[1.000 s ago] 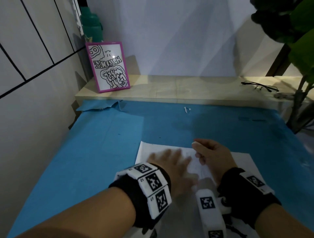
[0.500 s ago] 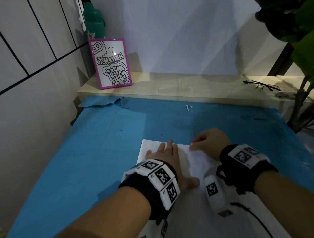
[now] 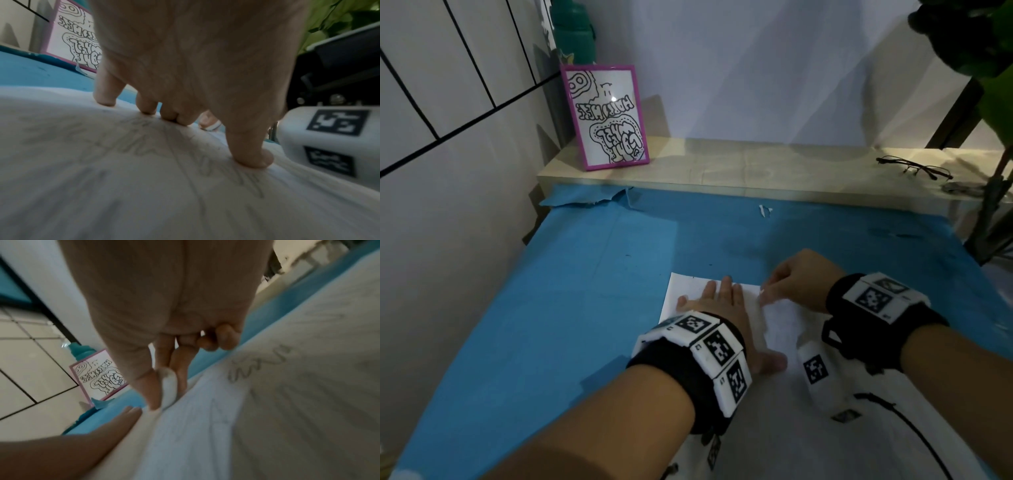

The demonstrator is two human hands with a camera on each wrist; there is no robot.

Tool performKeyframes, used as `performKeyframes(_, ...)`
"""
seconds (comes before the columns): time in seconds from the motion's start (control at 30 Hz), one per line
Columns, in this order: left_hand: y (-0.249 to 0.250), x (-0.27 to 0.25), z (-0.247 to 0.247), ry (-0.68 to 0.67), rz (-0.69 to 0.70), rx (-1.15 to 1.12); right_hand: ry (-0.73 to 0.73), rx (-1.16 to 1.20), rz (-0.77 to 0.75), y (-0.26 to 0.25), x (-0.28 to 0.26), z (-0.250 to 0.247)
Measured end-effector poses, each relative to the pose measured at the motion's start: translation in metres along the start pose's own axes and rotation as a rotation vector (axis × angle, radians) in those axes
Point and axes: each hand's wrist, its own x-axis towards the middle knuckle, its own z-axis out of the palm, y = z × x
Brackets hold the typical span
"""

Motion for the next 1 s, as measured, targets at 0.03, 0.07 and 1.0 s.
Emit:
performKeyframes(0.03,0.0,-0.001,0.0,-0.004,-0.002,0.0,0.041,-0.02,0.003,0.001,0.002,-0.003)
performKeyframes(0.07,0.0,-0.001,0.001,-0.011,-0.003,0.002,0.065,-0.036,0.004,0.001,0.003,-0.005)
performKeyframes(1.0,0.004,-0.004,-0.007,-0.063,-0.013,0.039,0.359,0.434,0.119,0.04,-0.011,0.009)
